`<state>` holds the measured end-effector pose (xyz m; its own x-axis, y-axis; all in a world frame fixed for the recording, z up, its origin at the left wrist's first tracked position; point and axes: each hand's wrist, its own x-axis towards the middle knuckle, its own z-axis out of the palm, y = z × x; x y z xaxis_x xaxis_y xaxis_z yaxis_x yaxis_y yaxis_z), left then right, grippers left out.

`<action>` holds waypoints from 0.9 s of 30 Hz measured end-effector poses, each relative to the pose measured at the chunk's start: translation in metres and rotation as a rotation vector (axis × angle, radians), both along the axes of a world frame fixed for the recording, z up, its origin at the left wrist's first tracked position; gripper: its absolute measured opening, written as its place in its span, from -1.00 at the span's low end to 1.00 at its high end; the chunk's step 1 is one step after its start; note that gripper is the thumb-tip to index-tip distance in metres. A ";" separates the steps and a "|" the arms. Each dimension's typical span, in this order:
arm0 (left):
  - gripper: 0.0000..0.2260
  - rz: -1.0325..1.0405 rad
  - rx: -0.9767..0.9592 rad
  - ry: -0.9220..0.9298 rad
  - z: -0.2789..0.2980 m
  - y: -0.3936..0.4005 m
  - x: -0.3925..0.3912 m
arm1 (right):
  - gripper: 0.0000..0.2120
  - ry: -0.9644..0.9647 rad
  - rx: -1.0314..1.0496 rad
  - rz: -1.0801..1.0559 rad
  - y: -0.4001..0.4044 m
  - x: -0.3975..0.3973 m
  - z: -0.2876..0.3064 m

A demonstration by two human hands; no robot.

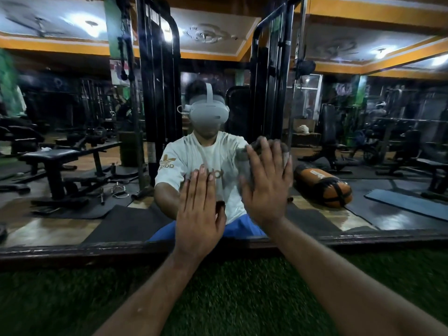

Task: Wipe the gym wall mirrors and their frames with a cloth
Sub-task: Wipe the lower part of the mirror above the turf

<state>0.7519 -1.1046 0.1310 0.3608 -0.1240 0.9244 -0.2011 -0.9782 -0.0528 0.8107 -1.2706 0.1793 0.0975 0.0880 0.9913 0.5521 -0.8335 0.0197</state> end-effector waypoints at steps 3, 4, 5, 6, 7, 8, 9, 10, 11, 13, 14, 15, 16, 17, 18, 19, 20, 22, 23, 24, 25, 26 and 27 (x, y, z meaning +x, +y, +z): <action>-0.32 0.003 0.044 0.062 -0.025 -0.001 -0.002 | -0.44 -0.032 -0.392 0.041 -0.017 -0.001 -0.062; -0.30 0.007 0.067 0.077 -0.030 0.001 -0.001 | -0.48 -0.044 -0.488 0.047 -0.028 0.001 -0.066; -0.30 0.012 0.082 0.083 -0.033 0.002 -0.001 | -0.50 -0.059 -0.547 0.048 -0.037 0.003 -0.063; -0.32 0.014 0.087 0.082 -0.034 0.003 0.000 | -0.50 -0.070 -0.572 0.043 -0.043 0.006 -0.057; -0.34 0.011 0.084 0.078 -0.035 0.003 0.000 | -0.49 -0.074 -0.551 0.031 -0.046 0.008 -0.050; -0.35 0.008 0.080 0.071 -0.035 0.002 0.000 | -0.47 -0.078 -0.480 0.010 -0.048 0.010 -0.044; -0.37 0.008 0.077 0.061 -0.036 0.001 0.001 | -0.46 -0.082 -0.376 -0.019 -0.047 0.012 -0.042; -0.38 0.006 0.074 0.055 -0.038 0.000 0.001 | -0.45 -0.071 -0.272 -0.044 -0.043 0.012 -0.045; -0.39 0.004 0.074 0.054 -0.040 0.000 0.002 | -0.44 -0.051 -0.189 -0.057 -0.037 0.011 -0.052; -0.42 -0.001 0.076 0.048 -0.042 0.002 0.005 | -0.42 -0.006 -0.160 -0.044 -0.025 0.008 -0.074; -0.42 -0.006 0.080 0.043 -0.042 0.003 0.005 | -0.41 0.021 -0.210 -0.023 -0.021 0.005 -0.087; -0.42 -0.014 0.090 0.044 -0.042 0.005 0.006 | -0.40 0.043 -0.290 -0.004 -0.020 0.002 -0.099; -0.42 -0.020 0.098 0.048 -0.042 0.006 0.004 | -0.41 0.052 -0.379 0.013 -0.024 -0.001 -0.105; -0.42 -0.015 0.098 0.046 -0.043 0.007 0.003 | -0.42 0.036 -0.463 0.021 -0.029 -0.002 -0.105; -0.43 0.001 0.088 0.043 -0.046 0.008 0.001 | -0.45 0.003 -0.526 0.022 -0.034 0.000 -0.098; -0.44 0.027 0.064 0.041 -0.049 0.010 -0.002 | -0.47 -0.035 -0.555 0.020 -0.036 0.002 -0.085; -0.44 0.052 0.032 0.039 -0.052 0.013 -0.004 | -0.50 -0.070 -0.538 0.011 -0.035 0.005 -0.071; -0.43 0.082 -0.016 0.049 -0.059 0.016 -0.004 | -0.52 -0.098 -0.385 -0.017 -0.022 0.010 -0.048; -0.43 0.079 -0.025 0.062 -0.062 0.017 -0.004 | -0.52 -0.080 -0.313 -0.023 -0.013 0.009 -0.047; -0.42 0.069 -0.025 0.072 -0.064 0.018 -0.003 | -0.51 -0.066 -0.292 -0.020 -0.004 0.008 -0.053; -0.41 0.056 -0.023 0.074 -0.065 0.018 -0.002 | -0.52 -0.058 -0.330 -0.010 0.003 0.008 -0.066; -0.40 0.040 -0.024 0.069 -0.065 0.019 -0.002 | -0.52 -0.058 -0.404 0.009 0.008 0.006 -0.082; -0.37 0.018 -0.026 0.060 -0.065 0.020 -0.001 | -0.52 -0.059 -0.484 0.029 0.009 0.004 -0.095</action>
<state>0.7505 -1.0842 0.0662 0.4175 -0.0930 0.9039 -0.1850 -0.9826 -0.0156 0.8150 -1.2617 0.0845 0.0329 0.5420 0.8397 0.5616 -0.7050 0.4331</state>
